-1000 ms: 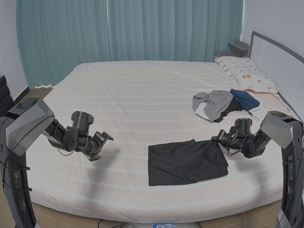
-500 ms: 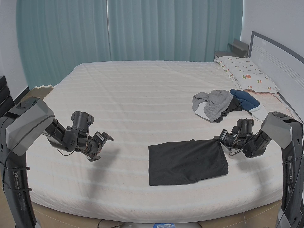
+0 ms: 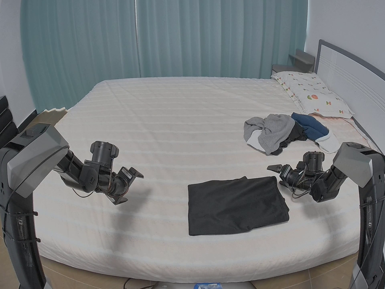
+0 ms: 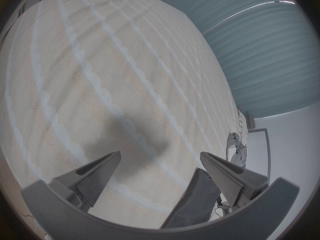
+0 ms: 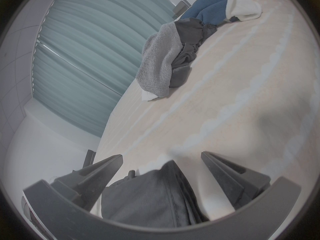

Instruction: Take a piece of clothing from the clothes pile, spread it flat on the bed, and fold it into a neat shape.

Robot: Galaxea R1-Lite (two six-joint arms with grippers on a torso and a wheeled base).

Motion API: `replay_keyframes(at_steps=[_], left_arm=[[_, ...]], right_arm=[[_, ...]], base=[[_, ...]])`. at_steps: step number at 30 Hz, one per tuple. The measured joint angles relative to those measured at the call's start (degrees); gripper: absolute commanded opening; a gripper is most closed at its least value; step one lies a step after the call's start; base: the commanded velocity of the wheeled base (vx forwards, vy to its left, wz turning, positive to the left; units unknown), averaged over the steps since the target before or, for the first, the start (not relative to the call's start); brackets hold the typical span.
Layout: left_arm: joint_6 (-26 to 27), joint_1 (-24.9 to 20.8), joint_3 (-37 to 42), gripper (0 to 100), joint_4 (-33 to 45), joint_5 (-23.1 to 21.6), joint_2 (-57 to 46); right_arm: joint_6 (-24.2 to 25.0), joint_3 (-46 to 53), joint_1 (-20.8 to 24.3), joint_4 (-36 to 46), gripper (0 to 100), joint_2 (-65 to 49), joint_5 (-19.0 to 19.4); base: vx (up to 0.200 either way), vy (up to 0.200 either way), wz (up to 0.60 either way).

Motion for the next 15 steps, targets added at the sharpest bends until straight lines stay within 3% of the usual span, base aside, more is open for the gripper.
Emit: replay_keyframes(at_steps=[6, 15], left_arm=[[0.0, 0.0, 0.1, 100, 0.0, 0.0, 0.0], [-0.1, 0.0, 0.1, 100, 0.1, 0.0, 0.0]], right_arm=[[-4.2, 10.1, -1.2, -1.5, 100, -4.6, 4.5], [-23.0, 25.7, -2.0, 0.7, 100, -13.4, 8.7]], base=[[0.000, 0.000, 0.00], [0.000, 0.000, 0.00]])
